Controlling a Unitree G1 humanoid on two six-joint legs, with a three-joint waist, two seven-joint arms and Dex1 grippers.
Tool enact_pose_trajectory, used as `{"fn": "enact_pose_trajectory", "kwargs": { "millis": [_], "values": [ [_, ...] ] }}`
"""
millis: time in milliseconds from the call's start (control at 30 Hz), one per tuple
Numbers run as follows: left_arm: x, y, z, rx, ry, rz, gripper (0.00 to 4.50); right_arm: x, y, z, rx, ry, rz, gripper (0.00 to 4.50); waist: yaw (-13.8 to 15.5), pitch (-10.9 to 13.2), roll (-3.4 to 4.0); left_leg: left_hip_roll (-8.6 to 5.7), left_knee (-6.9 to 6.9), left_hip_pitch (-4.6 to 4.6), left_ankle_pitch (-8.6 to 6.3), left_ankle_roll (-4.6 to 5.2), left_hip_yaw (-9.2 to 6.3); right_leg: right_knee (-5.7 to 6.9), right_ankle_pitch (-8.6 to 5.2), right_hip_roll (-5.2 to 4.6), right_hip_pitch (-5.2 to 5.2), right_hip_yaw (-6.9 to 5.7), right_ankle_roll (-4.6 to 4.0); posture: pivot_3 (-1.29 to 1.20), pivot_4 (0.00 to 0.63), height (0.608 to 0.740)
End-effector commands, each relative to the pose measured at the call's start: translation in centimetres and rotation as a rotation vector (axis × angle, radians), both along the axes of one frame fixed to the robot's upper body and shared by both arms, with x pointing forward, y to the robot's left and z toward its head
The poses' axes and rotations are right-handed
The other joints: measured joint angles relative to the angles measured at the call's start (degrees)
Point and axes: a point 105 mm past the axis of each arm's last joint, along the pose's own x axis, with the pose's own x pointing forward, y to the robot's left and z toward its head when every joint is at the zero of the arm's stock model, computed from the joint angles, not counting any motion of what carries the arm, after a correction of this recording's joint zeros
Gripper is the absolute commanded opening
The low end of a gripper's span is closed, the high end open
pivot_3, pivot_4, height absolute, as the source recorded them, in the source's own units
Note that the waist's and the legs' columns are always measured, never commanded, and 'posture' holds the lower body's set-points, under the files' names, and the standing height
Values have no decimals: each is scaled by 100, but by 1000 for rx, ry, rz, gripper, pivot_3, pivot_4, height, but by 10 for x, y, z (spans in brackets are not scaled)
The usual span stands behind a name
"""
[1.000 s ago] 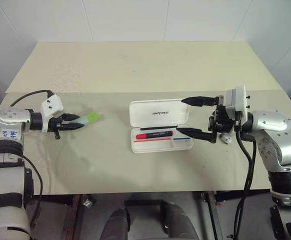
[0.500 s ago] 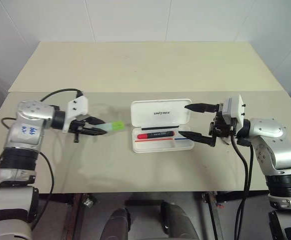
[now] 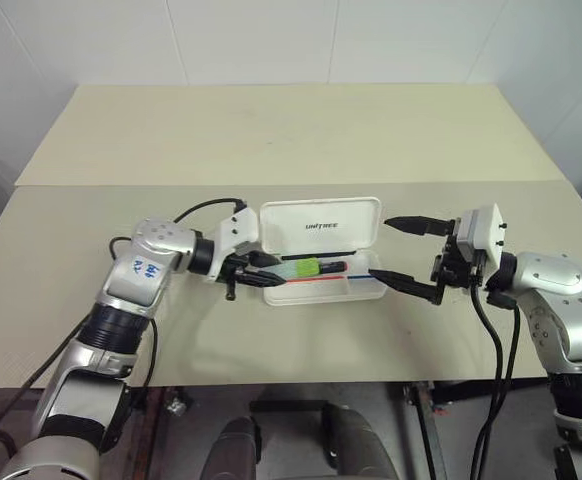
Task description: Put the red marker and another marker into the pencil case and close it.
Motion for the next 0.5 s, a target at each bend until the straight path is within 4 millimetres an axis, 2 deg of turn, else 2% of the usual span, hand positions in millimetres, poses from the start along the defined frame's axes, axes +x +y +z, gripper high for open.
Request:
{"fn": "enact_pose_trajectory", "kwargs": {
  "millis": [33,200,500],
  "values": [
    [-3,-16,3,23,-36,-55,1109,-4,-5,12,7,-53,-25,4500,-11,0,0,0,-1,1,0,0,0,0,0,0,0,0,0,0,150,740],
    [-4,-30,-1,32,-41,-85,1109,-5,-2,10,23,-59,-38,4500,-3,0,0,0,-1,3,0,0,2,0,0,1,0,2,-1,0,150,740],
    [3,-36,-5,82,-42,-69,1109,-8,2,10,35,-65,-51,4500,-7,0,0,-1,0,2,1,0,2,-2,0,1,1,4,0,0,150,740]
  ]
}}
